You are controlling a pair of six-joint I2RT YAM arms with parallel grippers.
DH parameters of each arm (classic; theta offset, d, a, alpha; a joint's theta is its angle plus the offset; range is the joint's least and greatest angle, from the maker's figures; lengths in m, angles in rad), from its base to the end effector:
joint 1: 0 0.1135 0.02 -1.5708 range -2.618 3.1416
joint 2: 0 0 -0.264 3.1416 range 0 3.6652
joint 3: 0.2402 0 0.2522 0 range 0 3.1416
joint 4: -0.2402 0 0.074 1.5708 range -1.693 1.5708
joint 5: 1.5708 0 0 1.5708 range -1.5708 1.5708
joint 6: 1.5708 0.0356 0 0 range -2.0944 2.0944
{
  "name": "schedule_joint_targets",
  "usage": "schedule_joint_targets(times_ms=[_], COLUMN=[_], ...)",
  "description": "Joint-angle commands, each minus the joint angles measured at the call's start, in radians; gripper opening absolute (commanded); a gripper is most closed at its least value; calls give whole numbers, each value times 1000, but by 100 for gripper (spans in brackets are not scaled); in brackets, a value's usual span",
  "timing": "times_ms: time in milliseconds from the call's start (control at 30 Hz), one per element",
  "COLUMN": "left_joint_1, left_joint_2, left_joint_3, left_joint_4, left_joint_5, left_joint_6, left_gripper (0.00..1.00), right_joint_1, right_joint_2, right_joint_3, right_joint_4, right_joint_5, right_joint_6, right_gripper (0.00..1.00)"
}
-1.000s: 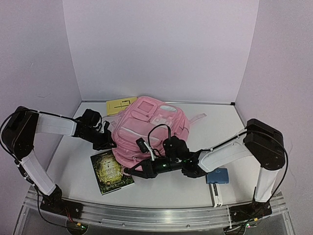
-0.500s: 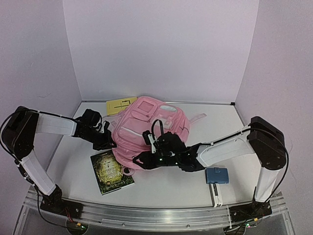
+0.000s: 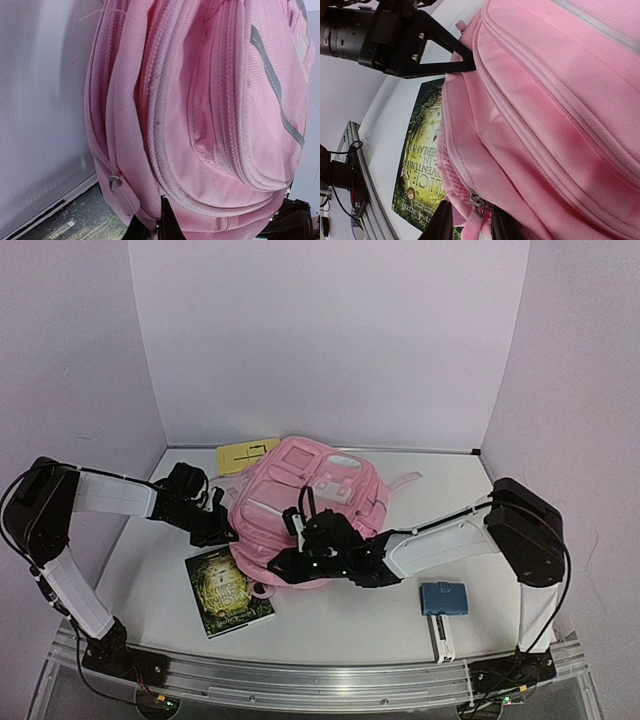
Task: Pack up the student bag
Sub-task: Zip the student bag at the center of the board.
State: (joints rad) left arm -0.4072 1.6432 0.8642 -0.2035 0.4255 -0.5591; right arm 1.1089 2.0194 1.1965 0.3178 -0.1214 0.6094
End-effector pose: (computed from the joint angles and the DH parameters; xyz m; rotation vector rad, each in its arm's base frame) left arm 0.2831 -0.1381 0.1589 -0.0284 2.6826 -0.8889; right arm 0.1926 0.3965 0.1597 -0.6460 2.2005 1.1145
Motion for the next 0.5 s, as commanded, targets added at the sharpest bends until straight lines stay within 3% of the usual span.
schedule_joint_targets(times_ms=[0, 200, 467], left_joint_1=[-8, -7, 14], left_joint_2=[3, -9, -23], left_joint_3=[11, 10, 15], left_joint_4=[41, 29, 5], left_joint_5=[-4, -46, -95], left_joint_6=[-13, -17, -4], left_gripper=[0, 0, 0], right_joint_1=[22, 49, 49], right_joint_2=[39, 35, -119], right_joint_3=[71, 126, 30], right_joint_4=[-76, -241, -351], right_joint_5=[69, 247, 333], right_joint_6=[-8, 13, 101], right_gripper=[18, 0, 0])
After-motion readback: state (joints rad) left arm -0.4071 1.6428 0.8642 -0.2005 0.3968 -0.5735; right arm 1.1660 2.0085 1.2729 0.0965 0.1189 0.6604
